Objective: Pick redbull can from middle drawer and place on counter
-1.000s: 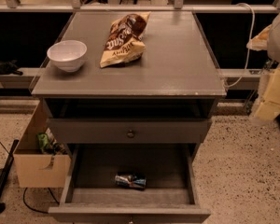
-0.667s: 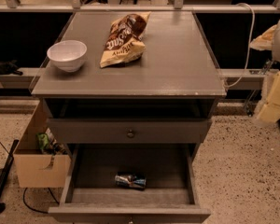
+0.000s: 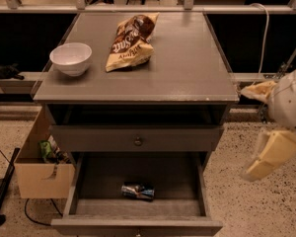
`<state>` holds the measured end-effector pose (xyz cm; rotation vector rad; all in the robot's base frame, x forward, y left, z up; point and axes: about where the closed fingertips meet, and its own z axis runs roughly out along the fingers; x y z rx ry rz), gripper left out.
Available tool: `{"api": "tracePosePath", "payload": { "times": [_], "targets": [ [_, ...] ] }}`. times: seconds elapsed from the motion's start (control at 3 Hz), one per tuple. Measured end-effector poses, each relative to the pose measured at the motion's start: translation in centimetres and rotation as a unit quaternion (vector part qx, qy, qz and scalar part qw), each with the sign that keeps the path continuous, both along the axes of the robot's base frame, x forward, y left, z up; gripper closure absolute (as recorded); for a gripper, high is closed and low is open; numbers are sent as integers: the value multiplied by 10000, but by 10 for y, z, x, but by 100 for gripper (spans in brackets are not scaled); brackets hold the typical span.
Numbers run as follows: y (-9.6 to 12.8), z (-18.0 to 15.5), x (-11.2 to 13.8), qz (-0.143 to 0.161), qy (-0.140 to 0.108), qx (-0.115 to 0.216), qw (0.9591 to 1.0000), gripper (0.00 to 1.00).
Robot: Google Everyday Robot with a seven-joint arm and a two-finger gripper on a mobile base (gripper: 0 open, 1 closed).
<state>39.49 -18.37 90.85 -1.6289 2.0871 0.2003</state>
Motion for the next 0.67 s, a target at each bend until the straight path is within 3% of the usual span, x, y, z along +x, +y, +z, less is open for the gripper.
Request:
{"api": "tracePosePath", "payload": {
  "times": [0.33, 0.67],
  "targets": [
    [22, -46, -4, 116, 243, 243, 9993, 0],
    [24, -54, -6, 120, 288, 251, 9992, 0]
  ]
}}
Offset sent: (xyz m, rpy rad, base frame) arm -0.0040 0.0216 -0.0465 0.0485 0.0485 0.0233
